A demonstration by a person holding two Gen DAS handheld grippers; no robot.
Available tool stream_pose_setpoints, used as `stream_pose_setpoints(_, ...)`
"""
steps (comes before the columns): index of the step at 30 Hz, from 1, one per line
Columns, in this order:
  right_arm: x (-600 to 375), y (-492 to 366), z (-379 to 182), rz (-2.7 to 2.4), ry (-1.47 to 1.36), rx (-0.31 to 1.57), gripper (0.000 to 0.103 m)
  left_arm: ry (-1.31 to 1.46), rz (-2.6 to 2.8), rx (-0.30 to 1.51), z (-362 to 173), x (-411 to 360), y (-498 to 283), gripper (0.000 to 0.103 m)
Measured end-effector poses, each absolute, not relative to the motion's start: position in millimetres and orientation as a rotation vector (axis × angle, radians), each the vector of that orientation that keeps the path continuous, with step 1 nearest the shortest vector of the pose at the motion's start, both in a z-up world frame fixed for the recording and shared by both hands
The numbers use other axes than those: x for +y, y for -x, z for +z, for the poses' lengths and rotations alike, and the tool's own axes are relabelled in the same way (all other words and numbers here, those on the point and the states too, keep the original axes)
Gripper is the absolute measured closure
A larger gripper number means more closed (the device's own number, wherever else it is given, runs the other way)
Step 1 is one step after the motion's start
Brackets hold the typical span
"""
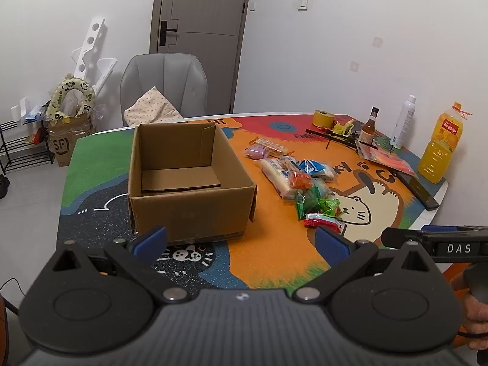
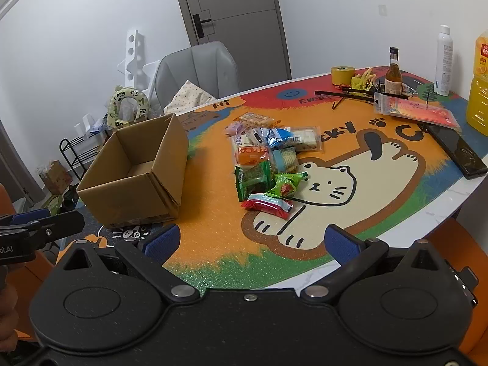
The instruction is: Organize snacks
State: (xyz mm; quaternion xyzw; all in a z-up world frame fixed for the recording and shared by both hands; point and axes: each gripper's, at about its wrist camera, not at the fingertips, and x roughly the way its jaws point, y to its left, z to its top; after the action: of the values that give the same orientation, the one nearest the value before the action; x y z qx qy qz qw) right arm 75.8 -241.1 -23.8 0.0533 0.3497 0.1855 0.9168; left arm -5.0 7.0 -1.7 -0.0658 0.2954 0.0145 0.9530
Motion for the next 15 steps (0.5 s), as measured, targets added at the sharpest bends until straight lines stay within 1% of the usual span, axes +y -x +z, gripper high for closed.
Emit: stream_pose_setpoints(15, -242.4, -75.3, -21.9, 0.381, -0.114, 0.715, 0.000, 0.128, 0.023, 0.594, 3.0, 3.3, 5.6, 0.000)
